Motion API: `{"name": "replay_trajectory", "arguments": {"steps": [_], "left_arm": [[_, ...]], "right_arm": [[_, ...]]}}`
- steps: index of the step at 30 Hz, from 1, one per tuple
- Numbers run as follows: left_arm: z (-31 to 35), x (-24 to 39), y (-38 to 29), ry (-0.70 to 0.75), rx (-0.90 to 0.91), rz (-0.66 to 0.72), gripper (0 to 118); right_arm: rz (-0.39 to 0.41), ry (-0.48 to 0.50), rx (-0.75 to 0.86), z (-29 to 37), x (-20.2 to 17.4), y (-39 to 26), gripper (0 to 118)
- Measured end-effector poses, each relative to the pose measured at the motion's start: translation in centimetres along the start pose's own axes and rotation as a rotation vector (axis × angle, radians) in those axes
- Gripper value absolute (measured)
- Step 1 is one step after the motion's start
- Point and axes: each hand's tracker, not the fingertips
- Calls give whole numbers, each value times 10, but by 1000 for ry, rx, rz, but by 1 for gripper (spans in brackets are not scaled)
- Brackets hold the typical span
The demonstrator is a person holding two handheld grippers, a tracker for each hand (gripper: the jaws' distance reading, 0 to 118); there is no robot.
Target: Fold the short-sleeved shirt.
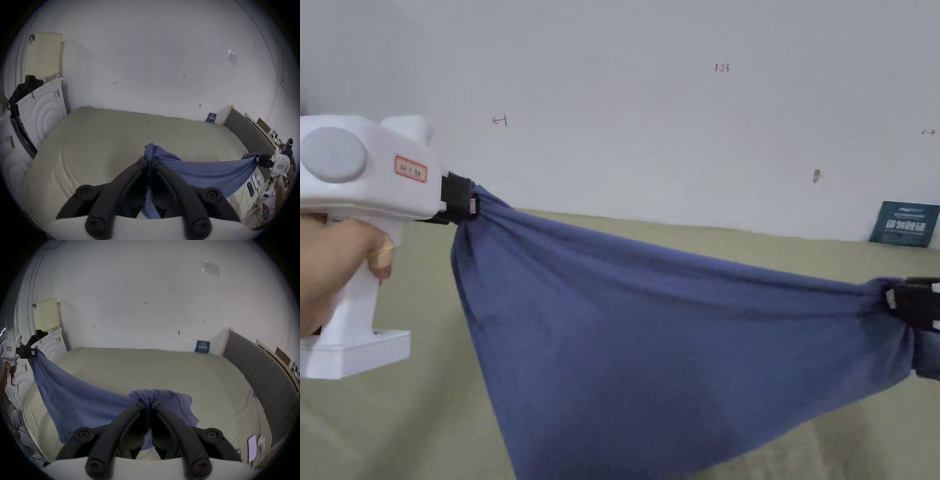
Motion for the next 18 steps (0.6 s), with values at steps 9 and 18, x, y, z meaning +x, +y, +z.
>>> {"name": "replay_trajectory", "arguments": {"steps": [9,18], "left_arm": [[-1,1,56,55,125,-7,5],[-18,7,67,65,128,-32,5]], "right_arm": [[-67,19,151,-31,2,86,6],[-33,-57,167,-60,-5,99,6]]}}
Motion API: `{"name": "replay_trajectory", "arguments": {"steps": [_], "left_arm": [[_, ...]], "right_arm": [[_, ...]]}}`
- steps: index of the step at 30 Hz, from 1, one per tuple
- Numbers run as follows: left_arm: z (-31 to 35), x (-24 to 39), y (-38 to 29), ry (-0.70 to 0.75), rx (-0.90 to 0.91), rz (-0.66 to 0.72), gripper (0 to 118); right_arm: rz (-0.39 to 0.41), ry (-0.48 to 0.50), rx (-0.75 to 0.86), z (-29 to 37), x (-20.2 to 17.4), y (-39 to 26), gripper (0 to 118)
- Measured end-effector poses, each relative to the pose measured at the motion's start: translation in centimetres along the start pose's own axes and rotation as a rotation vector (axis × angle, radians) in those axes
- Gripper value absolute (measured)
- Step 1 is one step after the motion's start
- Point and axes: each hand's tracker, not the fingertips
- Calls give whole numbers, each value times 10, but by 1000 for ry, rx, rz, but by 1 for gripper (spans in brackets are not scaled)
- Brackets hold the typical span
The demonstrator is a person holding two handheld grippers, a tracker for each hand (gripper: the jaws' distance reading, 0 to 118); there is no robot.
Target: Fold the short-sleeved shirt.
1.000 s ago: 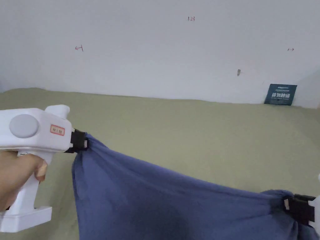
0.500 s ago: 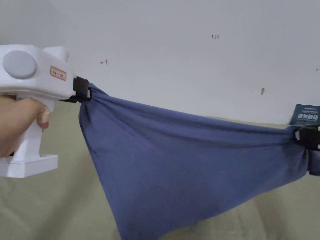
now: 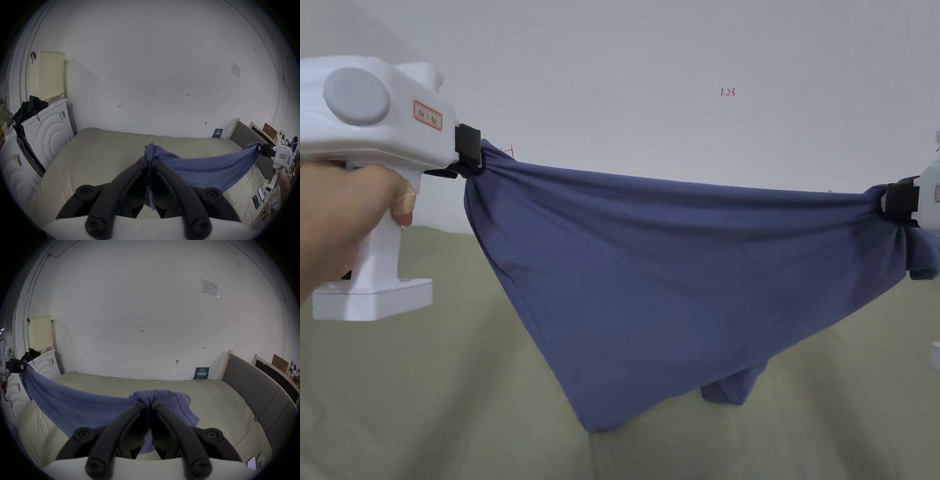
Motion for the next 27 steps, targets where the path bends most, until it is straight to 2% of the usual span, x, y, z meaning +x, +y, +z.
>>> {"name": "replay_trajectory", "arguments": {"steps": [6,10,14,18,22,27], "left_arm": [[-7,-9,-39,-18,-58,21,5],[7,-18,-86,-78,-128,113,5],[27,-22,-141,-61,-178,75,5],[54,-28,-206,-87,-252,189,5],[86,-32,-274,-69,-321,216,5],[127,-41,-341,-84,-417,316,5]], "right_arm": [[4,3,-56,-2,1,-38,6],[-4,18,-102,14,8,-72,6],[-23,37,-155,38,15,-118,6],[-46,35,-259,69,17,-173,6],[-77,53,-345,104,22,-223,6],[-123,44,-457,137,33,-272,6]]}}
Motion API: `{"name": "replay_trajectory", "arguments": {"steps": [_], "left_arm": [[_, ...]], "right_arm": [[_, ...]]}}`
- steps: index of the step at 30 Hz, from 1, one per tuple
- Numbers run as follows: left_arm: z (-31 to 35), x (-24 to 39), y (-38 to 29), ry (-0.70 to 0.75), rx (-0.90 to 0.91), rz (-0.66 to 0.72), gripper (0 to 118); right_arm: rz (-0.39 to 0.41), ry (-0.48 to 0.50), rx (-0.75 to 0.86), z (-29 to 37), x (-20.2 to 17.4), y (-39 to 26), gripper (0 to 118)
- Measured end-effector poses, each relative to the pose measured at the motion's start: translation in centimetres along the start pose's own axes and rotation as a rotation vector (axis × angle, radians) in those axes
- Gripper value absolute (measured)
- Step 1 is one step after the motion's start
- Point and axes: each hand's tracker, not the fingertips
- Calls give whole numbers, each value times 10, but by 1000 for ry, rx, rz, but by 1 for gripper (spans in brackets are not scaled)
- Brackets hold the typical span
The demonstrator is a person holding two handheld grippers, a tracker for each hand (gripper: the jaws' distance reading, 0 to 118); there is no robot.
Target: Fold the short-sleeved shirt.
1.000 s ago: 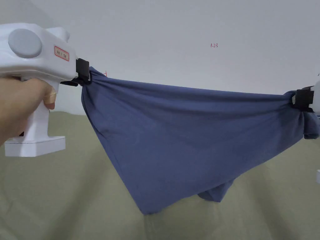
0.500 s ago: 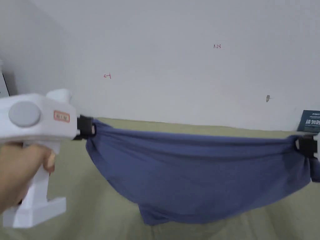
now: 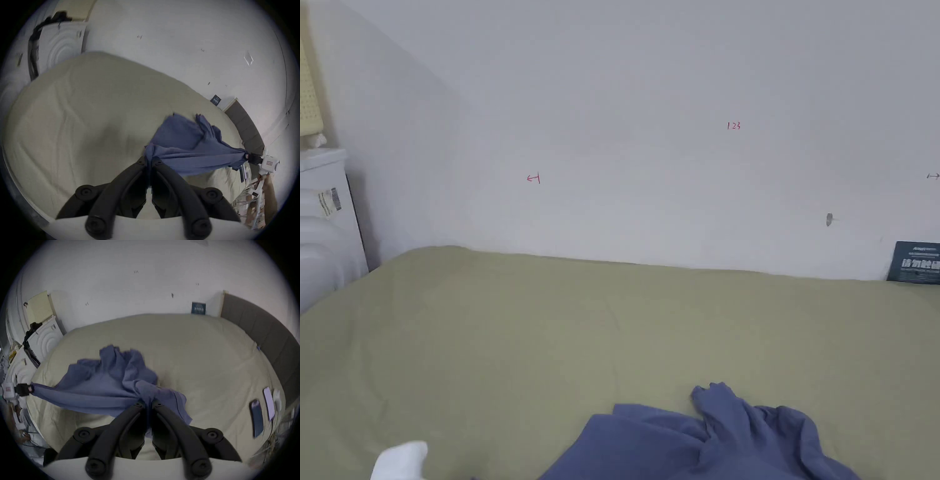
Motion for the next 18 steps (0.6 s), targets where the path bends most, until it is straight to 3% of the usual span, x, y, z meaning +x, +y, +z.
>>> {"name": "replay_trajectory", "arguments": {"steps": [8,10,11,13,14,16,18], "left_arm": [[4,-46,-57,22,-89,94,5],[1,-46,-65,38,-129,85,8],[0,-46,-66,53,-151,74,33],[1,-38,-68,156,-153,24,101],[5,-36,-67,182,-129,9,116],[25,-31,-57,140,-7,-4,114],[42,-17,-45,87,72,-18,114]], "right_arm": [[-45,-18,-87,4,9,-66,7],[-50,-16,-95,4,9,-74,16],[-47,-16,-103,6,9,-76,37],[-60,-47,-91,14,11,-76,85],[-69,-49,-87,20,13,-75,92],[-99,-28,-10,38,13,-67,91],[-68,-42,49,55,6,-56,91]]}}
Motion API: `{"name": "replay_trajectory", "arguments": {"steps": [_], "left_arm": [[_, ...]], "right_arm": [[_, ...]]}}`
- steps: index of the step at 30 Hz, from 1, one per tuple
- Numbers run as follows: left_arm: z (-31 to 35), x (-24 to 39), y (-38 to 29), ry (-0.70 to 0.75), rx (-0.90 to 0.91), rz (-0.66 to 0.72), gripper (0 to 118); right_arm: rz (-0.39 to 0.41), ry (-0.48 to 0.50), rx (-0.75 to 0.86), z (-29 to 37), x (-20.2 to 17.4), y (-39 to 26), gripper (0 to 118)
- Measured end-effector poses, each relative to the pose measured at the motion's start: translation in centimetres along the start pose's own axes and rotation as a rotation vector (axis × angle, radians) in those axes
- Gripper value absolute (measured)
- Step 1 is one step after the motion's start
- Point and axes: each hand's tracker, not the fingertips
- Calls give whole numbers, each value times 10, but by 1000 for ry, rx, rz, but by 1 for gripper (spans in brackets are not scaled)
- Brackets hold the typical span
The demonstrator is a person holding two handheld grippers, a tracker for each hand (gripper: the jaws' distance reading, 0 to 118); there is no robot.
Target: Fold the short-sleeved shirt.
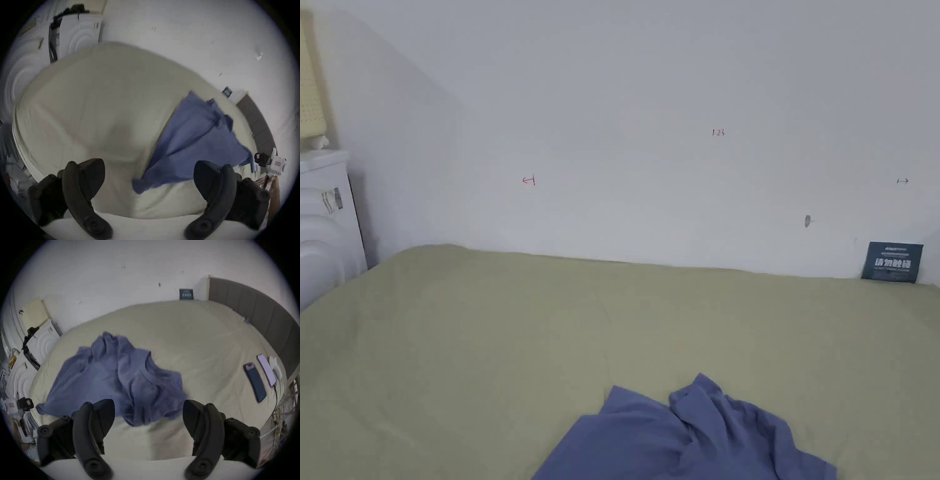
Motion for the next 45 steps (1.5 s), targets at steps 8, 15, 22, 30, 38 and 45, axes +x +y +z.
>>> {"name": "replay_trajectory", "arguments": {"steps": [8,15,22,30,38,45], "left_arm": [[33,70,27,35,192,-293,46],[25,70,25,51,127,-302,0],[-8,31,32,17,-203,-278,96],[-59,-8,8,21,-333,-113,104],[-58,11,-16,-15,-337,-130,2],[-54,13,-13,-19,-325,-166,2]], "right_arm": [[117,-58,111,34,-38,24,11],[109,-25,105,40,-47,18,0],[113,-15,68,34,-47,12,0],[144,15,-4,19,-54,4,0],[179,37,-93,-19,-56,27,0],[336,17,-124,-90,-93,115,0]]}}
